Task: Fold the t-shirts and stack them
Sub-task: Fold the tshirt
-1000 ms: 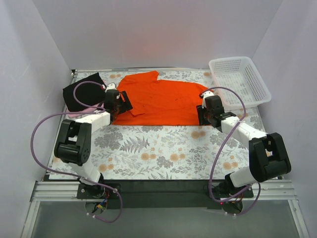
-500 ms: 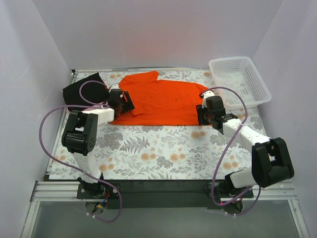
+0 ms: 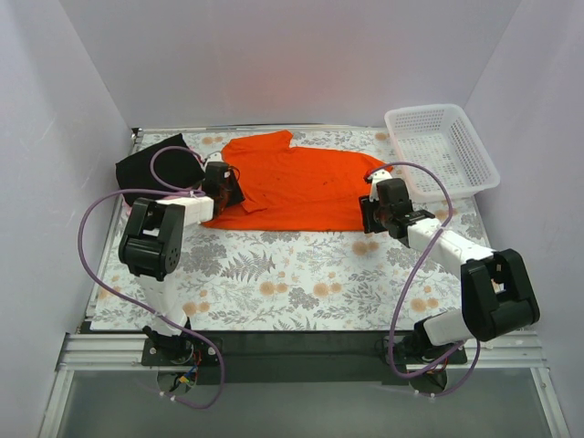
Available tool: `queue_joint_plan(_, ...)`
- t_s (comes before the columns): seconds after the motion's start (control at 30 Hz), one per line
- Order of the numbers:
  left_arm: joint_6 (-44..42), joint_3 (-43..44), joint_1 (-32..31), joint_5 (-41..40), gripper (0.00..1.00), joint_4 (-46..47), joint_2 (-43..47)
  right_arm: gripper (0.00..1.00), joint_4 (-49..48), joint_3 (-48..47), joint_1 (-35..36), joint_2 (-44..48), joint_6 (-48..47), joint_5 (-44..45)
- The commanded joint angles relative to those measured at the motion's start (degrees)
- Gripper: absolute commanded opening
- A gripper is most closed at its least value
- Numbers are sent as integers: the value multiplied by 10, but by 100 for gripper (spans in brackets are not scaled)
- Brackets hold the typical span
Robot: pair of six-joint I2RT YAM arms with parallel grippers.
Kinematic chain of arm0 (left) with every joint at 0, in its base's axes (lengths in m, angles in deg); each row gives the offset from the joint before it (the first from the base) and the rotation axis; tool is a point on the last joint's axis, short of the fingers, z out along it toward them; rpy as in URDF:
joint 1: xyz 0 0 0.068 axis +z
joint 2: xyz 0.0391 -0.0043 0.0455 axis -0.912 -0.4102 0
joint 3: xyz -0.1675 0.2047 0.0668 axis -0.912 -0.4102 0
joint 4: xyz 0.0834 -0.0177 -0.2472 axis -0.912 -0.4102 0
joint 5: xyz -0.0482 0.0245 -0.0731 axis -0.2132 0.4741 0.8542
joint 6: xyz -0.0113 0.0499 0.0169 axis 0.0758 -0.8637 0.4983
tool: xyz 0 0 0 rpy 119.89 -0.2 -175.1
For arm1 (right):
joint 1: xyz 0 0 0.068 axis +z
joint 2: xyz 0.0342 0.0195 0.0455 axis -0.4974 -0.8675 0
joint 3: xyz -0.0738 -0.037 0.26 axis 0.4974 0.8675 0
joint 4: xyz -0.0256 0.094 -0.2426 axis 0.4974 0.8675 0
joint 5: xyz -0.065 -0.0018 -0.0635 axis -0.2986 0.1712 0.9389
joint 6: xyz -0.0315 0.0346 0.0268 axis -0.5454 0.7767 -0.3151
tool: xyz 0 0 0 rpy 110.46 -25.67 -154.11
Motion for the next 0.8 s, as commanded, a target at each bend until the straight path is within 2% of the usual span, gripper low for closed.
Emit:
queue_joint_plan(0.0,-4,14,-8,-6,32,-3,13,39,-17,-10,4,-7,4,-3)
queue_joint_plan(0.13,-8,23,-10,-10,19,-2,11,39,-18,-13,7,-18,4,-3)
queue_joint_plan(0.2,-13,28,-11,-15,4,-7,1,39,-19,-15,8,-20,2,-3)
queue_joint_plan(0.23,-13,32,-10,-18,0,-14,-1,39,-18,-15,8,-22,2,-2)
queue_joint_plan(0.77,-19,54,-27,-39,0,-27,32,39,-18,-17,16,-30,2,1)
